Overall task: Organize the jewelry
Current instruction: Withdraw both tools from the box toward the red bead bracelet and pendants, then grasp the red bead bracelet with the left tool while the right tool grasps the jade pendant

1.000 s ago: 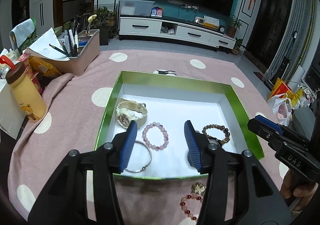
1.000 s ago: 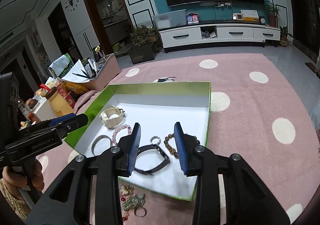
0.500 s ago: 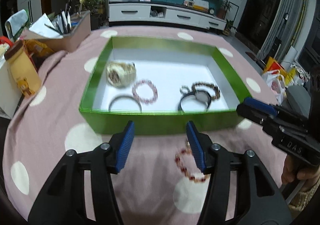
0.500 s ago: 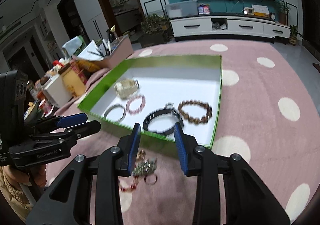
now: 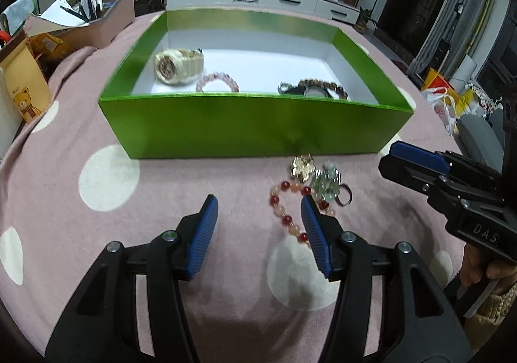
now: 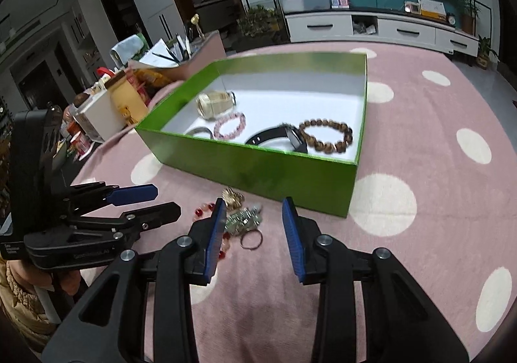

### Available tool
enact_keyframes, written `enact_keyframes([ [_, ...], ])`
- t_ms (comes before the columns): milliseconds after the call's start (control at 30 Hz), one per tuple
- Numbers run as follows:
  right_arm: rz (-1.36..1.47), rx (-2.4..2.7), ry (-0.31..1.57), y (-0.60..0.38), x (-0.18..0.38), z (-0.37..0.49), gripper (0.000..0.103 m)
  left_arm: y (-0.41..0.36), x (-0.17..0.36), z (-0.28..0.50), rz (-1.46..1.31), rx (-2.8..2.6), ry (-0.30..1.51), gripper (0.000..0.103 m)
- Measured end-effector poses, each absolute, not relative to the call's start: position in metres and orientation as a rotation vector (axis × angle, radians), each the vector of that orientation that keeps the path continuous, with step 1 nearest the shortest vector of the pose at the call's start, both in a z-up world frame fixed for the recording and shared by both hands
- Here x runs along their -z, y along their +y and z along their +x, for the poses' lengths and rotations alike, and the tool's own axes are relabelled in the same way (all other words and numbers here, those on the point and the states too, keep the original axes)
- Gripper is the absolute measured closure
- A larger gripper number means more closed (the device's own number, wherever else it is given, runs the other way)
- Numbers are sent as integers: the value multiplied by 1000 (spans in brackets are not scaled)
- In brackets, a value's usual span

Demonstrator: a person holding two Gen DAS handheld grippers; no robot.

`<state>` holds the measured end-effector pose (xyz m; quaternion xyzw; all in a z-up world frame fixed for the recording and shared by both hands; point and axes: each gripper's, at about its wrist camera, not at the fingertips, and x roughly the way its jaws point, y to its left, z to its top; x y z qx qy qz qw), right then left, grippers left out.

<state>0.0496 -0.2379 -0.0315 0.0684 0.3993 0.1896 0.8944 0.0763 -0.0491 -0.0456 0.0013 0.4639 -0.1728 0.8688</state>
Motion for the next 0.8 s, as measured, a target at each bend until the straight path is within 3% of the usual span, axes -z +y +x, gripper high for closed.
enact_keyframes([
  [600, 229, -448, 928, -228, 59, 73, 67, -72, 64, 81, 38, 390, 1027, 50],
  [800, 228, -440, 953, -223, 65, 80, 67, -77, 64, 81, 63, 401, 1017, 71],
])
